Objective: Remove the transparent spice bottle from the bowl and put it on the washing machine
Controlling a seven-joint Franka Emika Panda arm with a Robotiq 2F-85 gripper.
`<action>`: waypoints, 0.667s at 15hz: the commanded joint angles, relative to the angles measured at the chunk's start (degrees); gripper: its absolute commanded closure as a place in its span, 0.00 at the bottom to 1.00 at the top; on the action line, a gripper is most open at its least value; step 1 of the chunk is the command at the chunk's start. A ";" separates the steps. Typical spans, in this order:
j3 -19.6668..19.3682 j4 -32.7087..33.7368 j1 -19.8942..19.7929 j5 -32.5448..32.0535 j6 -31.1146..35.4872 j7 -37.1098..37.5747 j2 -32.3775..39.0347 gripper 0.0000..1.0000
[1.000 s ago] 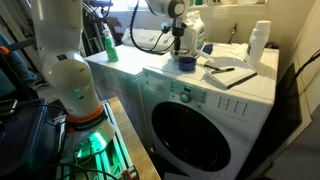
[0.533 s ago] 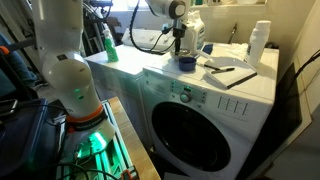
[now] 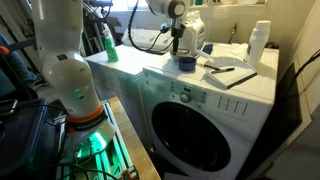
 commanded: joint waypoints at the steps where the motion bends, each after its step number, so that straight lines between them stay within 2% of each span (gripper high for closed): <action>1: -0.05 -0.18 0.35 1.56 -1.58 -0.66 -0.90 0.49; 3: -0.03 -0.03 0.50 1.54 -1.63 -0.62 -0.79 0.66; 4: -0.07 -0.01 0.57 1.46 -1.57 -0.54 -0.72 0.72; 7: 0.13 -0.35 0.22 2.47 -1.62 -1.49 -1.59 0.72; 10: 1.12 -1.31 -3.10 13.00 -2.57 -8.86 -6.16 0.72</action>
